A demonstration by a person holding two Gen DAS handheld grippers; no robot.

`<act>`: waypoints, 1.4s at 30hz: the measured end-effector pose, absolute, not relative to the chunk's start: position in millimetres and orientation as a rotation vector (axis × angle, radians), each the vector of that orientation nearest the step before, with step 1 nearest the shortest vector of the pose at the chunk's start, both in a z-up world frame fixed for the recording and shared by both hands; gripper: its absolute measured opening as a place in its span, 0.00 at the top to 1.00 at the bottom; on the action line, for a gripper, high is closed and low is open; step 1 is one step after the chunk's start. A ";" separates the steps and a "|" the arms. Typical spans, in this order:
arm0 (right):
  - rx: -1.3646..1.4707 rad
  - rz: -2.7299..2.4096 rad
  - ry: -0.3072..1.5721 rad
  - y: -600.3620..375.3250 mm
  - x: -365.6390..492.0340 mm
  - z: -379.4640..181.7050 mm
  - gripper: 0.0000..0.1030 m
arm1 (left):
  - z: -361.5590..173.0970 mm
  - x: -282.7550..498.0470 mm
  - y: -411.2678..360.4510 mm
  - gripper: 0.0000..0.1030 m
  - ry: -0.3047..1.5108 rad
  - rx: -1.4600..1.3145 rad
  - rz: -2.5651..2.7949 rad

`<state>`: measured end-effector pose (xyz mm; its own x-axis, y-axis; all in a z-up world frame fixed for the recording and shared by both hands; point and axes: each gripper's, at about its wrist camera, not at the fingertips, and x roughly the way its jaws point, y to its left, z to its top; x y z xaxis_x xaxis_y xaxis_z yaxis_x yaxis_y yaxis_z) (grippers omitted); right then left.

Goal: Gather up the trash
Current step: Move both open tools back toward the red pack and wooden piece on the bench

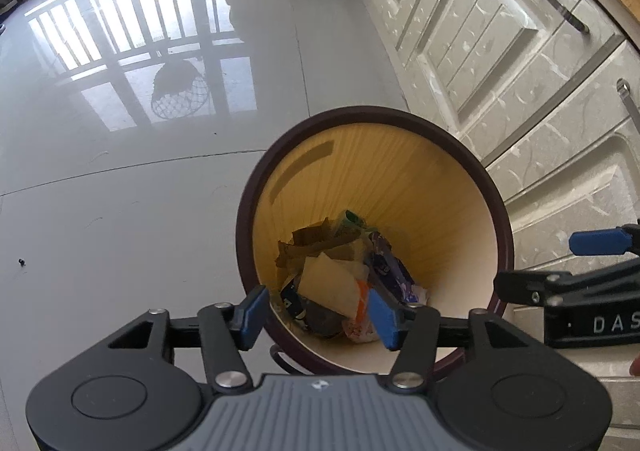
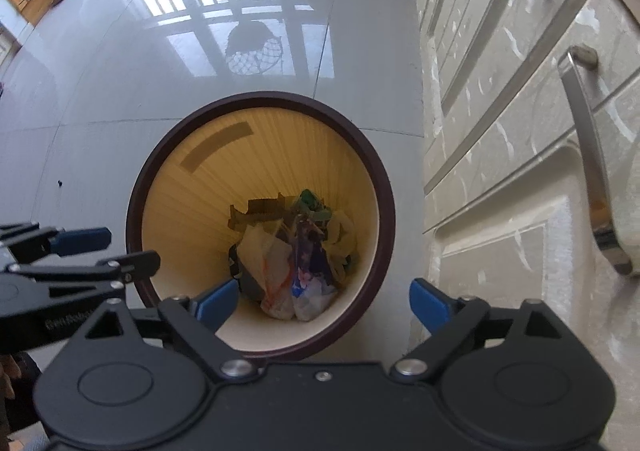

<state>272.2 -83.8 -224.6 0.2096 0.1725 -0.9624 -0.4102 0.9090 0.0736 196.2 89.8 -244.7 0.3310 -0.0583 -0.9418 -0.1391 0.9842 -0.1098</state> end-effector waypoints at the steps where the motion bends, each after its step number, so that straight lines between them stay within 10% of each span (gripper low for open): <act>1: -0.215 0.410 1.296 -85.0 271.2 -222.5 0.06 | -242.3 195.4 90.3 0.42 1.234 -0.182 0.054; 42: -0.230 0.323 1.141 -87.4 209.1 -129.1 0.00 | -145.0 132.5 125.0 0.01 1.142 -0.197 0.141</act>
